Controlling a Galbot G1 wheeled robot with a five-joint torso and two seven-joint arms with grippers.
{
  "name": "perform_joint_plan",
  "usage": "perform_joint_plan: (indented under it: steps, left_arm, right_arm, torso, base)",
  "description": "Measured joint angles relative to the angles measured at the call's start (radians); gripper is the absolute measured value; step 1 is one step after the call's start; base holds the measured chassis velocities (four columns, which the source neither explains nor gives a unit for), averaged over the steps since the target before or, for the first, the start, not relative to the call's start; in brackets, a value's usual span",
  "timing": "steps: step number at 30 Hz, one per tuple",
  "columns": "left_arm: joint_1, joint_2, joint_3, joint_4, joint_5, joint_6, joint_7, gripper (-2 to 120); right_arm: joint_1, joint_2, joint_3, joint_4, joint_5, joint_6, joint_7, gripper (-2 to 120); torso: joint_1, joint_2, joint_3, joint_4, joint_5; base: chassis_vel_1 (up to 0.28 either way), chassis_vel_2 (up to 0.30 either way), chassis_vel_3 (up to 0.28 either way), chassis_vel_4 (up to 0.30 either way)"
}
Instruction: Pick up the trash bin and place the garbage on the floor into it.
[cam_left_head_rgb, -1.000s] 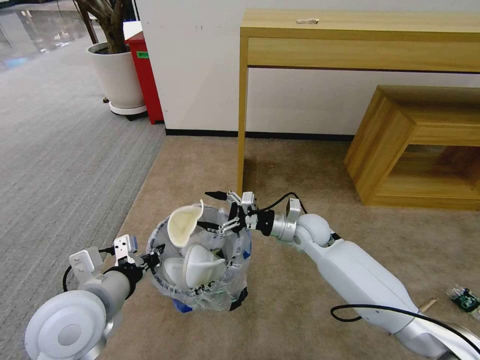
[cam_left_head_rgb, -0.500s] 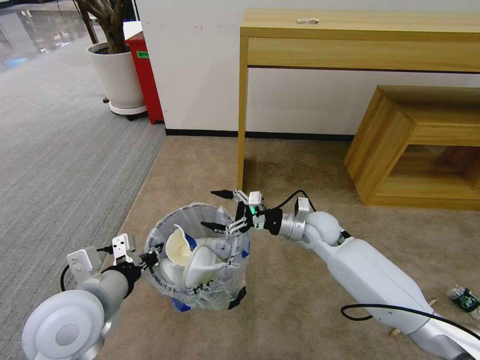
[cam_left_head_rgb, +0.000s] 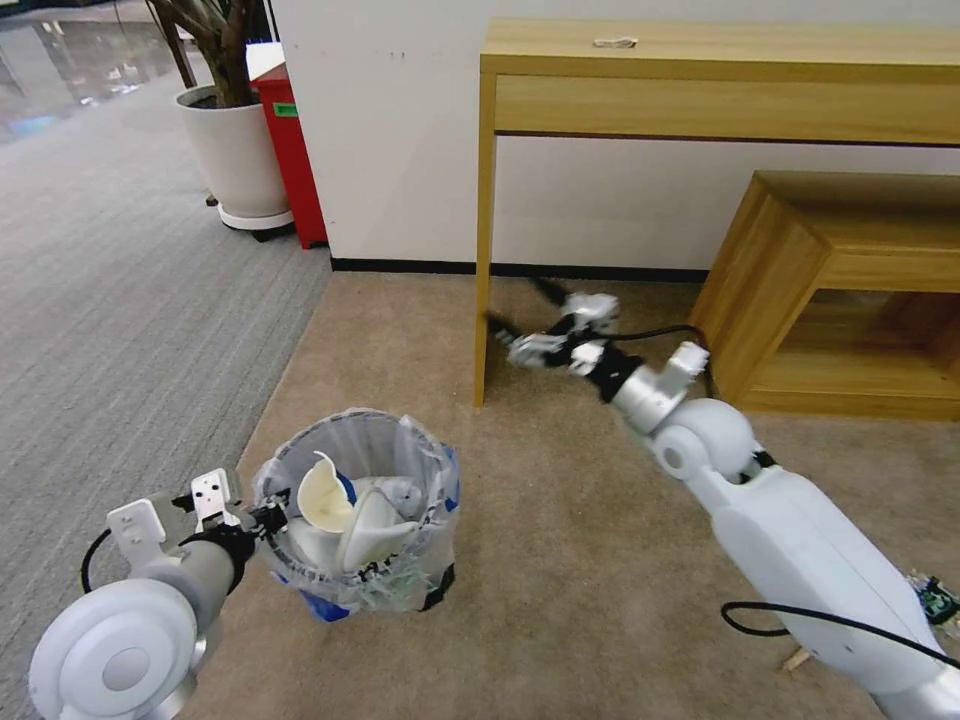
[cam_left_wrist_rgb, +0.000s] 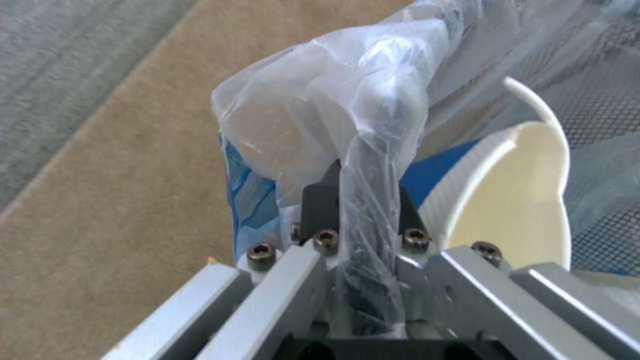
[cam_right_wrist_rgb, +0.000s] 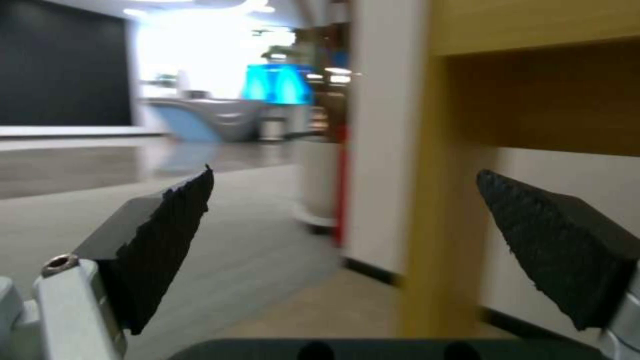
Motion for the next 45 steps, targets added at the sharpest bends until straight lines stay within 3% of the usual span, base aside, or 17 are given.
perform_joint_plan:
  steps: [2, 4, 6, 11, 15, 18, 23, 25, 29, 35, 45]
  left_arm:
    - [0.000, -0.005, -0.001, -0.001, 0.012, 0.000, 0.000, 1]
    - [0.000, -0.013, -0.001, -0.002, 0.058, -0.001, 0.000, 1]
    - [0.001, -0.016, 0.000, -0.002, 0.083, -0.002, 0.003, 1]
    - [0.006, -0.039, -0.015, 0.003, 0.213, -0.012, 0.054, 1]
    - [0.009, -0.056, -0.027, 0.002, 0.268, -0.012, 0.084, 1]
    - [0.021, -0.085, -0.042, -0.003, 0.360, -0.013, 0.142, 1]
    - [0.037, -0.097, -0.045, -0.005, 0.409, -0.022, 0.163, 1]
    - [0.045, -0.100, -0.049, -0.004, 0.452, -0.048, 0.168, 1]
    - [0.048, -0.101, -0.054, 0.010, 0.479, -0.074, 0.164, 1]
    - [0.053, -0.109, -0.041, 0.018, 0.498, -0.087, 0.167, 1]
    - [0.059, -0.106, -0.034, 0.021, 0.497, -0.096, 0.185, 1]
  right_arm:
    - [-0.034, 0.001, 0.043, 0.007, -0.021, 0.001, 0.010, 100]
    - [-0.132, 0.006, 0.168, 0.032, -0.074, 0.002, 0.015, 100]
    - [-0.179, 0.013, 0.224, 0.048, -0.095, 0.002, 0.018, 100]
    - [-0.385, 0.093, 0.431, 0.123, -0.185, 0.002, 0.054, 100]
    - [-0.465, 0.152, 0.509, 0.157, -0.218, 0.008, 0.073, 100]
    - [-0.539, 0.229, 0.620, 0.206, -0.262, 0.016, 0.103, 100]
    - [-0.570, 0.245, 0.692, 0.237, -0.272, 0.012, 0.127, 100]
    - [-0.608, 0.227, 0.768, 0.262, -0.280, 0.005, 0.140, 100]
    - [-0.663, 0.214, 0.838, 0.292, -0.286, 0.021, 0.141, 100]
    - [-0.676, 0.254, 0.882, 0.329, -0.285, 0.023, 0.170, 100]
    - [-0.674, 0.256, 0.938, 0.329, -0.268, 0.024, 0.160, 100]
  torso:
    - [0.000, 0.000, 0.000, 0.0001, 0.0002]
    - [0.000, 0.000, 0.000, -0.0003, -0.0001]
    - [0.000, 0.000, 0.000, -0.0003, 0.0001]
    - [0.000, 0.000, 0.000, -0.0002, -0.0002]
    - [0.000, 0.000, 0.000, -0.0003, -0.0001]
    - [0.000, 0.000, 0.000, -0.0003, 0.0001]
    - [0.000, 0.000, 0.000, -0.0001, -0.0002]
    - [0.000, 0.000, 0.000, -0.0002, -0.0004]
    - [0.000, 0.000, 0.000, -0.0002, -0.0004]
    - [0.000, 0.000, 0.000, -0.0002, -0.0001]
    - [0.000, 0.000, 0.000, -0.0001, -0.0003]
  base:
    - [0.000, 0.000, 0.000, 0.000]
    - [0.000, 0.000, 0.000, 0.000]
    - [0.000, 0.000, 0.000, 0.000]
    - [0.000, 0.000, 0.000, 0.000]
    - [0.000, 0.000, 0.000, 0.000]
    - [0.000, 0.000, 0.000, 0.000]
    - [0.000, 0.000, 0.000, 0.000]
    - [0.000, 0.000, 0.000, 0.000]
    - [0.000, 0.000, 0.000, 0.000]
    - [0.000, 0.000, 0.000, 0.000]
    - [0.000, 0.000, 0.000, 0.000]
